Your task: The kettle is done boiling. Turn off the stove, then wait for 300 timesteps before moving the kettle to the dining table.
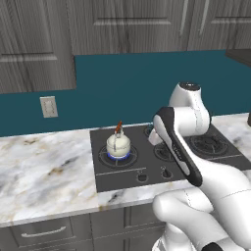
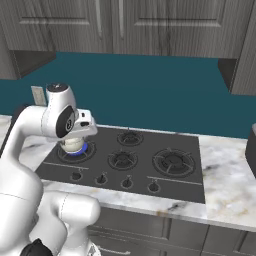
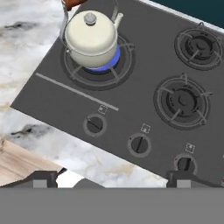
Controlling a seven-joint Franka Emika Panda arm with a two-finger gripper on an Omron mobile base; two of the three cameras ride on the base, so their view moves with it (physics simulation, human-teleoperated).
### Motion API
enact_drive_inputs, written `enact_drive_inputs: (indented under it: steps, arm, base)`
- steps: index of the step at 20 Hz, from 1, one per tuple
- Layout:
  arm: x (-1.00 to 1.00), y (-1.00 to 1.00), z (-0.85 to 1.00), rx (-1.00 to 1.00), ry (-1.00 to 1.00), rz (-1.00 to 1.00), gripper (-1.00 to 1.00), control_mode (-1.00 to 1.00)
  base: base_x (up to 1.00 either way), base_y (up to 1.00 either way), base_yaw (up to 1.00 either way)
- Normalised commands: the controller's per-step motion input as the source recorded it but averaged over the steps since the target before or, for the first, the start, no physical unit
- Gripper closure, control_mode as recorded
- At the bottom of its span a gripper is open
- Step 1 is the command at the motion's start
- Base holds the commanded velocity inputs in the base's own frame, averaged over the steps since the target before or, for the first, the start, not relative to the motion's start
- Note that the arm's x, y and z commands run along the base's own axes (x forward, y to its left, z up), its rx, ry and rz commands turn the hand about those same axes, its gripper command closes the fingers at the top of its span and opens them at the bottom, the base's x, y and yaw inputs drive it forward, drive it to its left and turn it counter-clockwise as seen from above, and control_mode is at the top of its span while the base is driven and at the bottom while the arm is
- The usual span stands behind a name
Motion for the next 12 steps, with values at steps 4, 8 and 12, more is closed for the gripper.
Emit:
enact_drive_inputs:
  steps: [4,8,12]
  arm:
    - [-0.01,0.08,-0.33,-0.03,0.0,0.15,-1.0,-1.0]
    - [0.0,0.1,-0.34,-0.04,0.0,0.15,-1.0,-1.0]
    - [0.0,0.12,-0.33,-0.04,0.0,0.14,-1.0,-1.0]
  base:
    - [0.0,0.0,0.0]
    - [0.0,0.0,0.0]
    - [0.0,0.0,0.0]
